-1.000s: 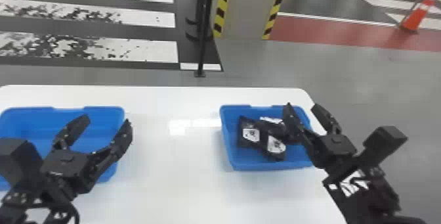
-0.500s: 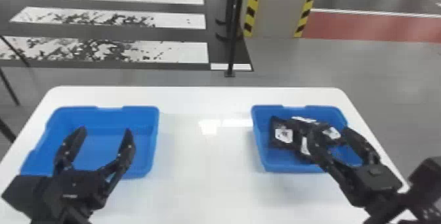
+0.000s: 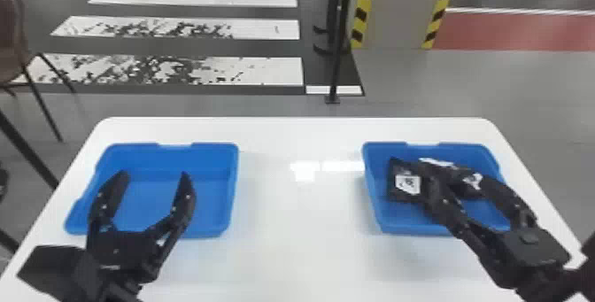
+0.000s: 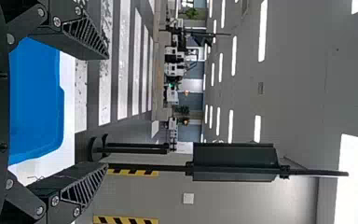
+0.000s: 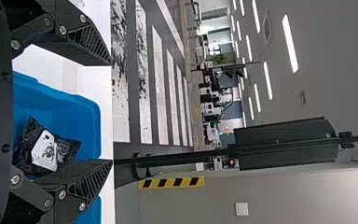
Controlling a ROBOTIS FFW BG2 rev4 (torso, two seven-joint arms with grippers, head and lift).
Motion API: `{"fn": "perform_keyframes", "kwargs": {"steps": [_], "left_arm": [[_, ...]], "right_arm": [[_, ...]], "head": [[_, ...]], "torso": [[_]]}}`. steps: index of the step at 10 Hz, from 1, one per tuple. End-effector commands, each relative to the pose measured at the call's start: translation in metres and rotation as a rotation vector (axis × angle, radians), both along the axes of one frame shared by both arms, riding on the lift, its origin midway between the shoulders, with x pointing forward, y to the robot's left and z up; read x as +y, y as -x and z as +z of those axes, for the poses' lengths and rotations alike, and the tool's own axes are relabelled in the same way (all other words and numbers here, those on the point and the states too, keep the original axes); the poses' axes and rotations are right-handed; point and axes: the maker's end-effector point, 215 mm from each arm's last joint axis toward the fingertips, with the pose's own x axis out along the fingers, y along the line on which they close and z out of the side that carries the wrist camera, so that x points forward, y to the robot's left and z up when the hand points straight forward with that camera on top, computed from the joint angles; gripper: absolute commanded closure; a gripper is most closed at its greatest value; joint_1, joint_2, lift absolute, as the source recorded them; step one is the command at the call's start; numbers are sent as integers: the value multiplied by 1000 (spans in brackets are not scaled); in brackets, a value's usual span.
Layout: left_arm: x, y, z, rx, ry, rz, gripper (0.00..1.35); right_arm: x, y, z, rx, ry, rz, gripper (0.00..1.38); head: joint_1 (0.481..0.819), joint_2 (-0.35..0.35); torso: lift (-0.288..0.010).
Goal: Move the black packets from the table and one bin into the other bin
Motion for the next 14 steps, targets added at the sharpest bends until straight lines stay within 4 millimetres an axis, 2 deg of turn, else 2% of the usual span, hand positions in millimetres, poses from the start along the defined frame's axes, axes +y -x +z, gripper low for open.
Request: {"fn": "perform_keyframes", "kwargs": {"steps": [1,8,14], "left_arm": [[1,0,1,-2,0,2,239],[-3,0,0,3,-2,-5,239],[-4,0,5,-12,-7,-7,239]], "right_arm": [[2,-1,-1,0,-3,4,308],[6,-1,-3,6,-13,13,308],[4,-1,4,-17,-18,10,308]], "head": [[695,-30],[695,-25],[695,-25]], "torso": [[-110],[-110],[-110]]}}
